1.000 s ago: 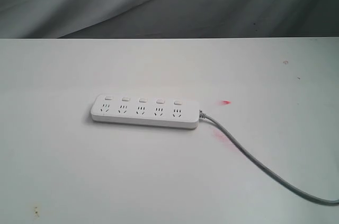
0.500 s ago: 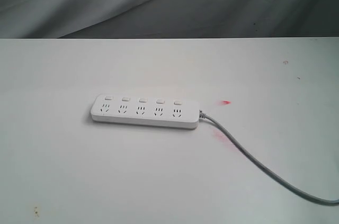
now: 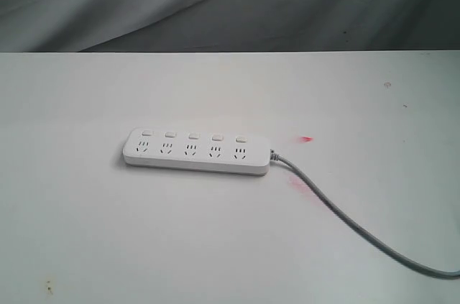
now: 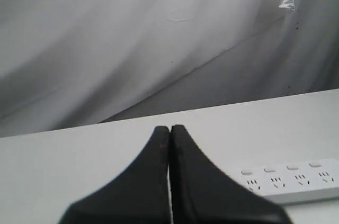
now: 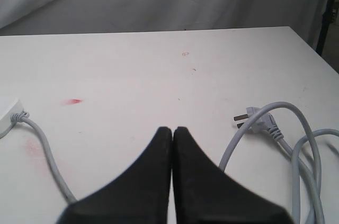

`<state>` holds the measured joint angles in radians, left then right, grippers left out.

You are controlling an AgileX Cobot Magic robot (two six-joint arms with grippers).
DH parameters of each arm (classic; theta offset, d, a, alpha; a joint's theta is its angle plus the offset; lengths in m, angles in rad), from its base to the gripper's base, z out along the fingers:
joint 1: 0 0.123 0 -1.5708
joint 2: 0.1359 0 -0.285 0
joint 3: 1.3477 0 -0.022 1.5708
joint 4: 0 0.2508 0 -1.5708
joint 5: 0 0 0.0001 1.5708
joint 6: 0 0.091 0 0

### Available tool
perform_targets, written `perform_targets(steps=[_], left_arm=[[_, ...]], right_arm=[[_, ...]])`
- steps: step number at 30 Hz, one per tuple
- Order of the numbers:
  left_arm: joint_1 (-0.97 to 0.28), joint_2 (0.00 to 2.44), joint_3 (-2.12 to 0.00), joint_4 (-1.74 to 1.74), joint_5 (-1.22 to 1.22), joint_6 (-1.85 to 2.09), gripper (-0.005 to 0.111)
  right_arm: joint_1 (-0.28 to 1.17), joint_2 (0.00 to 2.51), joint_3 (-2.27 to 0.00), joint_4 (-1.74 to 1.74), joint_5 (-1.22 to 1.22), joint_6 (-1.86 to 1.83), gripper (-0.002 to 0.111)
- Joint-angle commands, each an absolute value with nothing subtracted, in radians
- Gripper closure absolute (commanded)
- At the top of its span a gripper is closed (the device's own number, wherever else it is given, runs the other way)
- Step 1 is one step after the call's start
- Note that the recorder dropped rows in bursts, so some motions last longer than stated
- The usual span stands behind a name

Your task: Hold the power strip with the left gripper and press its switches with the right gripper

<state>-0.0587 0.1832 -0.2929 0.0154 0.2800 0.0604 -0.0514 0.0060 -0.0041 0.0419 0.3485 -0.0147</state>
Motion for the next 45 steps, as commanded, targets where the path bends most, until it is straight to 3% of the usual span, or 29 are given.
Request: perform_targets(steps=[1,13,20,23,28,32,38,45], left_arm=[[-0.058,0.368,-0.444,0.011,0.266,0.083,0.107],[-0.058,0.753,-0.858,-0.016,0.295,0.090,0.107],[-0.054,0.951,-1.111,-0.110,0.453,0.388,0.107],[0.054,1.033,-1.139,-0.403,0.494,0.667,0.107],[0.352,1.143,-1.146,-1.010,0.729,1.307,0.107],[0.519,1.209,-1.146,-1.198,0.906,1.503,0.107],[0.640,1.297,-1.146,-1.287,1.221,1.641,0.107],[0.670,1.325,-1.133,-1.277,1.221,1.726,0.107]], right_arm=[[-0.061,0.000,0.000,0.036,0.340,-0.013,0.108],[-0.061,0.000,0.000,0.036,0.340,-0.013,0.108],[-0.061,0.000,0.000,0.036,0.340,-0.013,0.108],[-0.061,0.000,0.000,0.036,0.340,-0.013,0.108],[-0.061,0.000,0.000,0.036,0.340,-0.013,0.108],[-0.061,0.000,0.000,0.036,0.340,-0.013,0.108],[-0.061,0.000,0.000,0.036,0.340,-0.013,0.108],[-0.061,0.000,0.000,0.036,0.340,-0.013,0.108]])
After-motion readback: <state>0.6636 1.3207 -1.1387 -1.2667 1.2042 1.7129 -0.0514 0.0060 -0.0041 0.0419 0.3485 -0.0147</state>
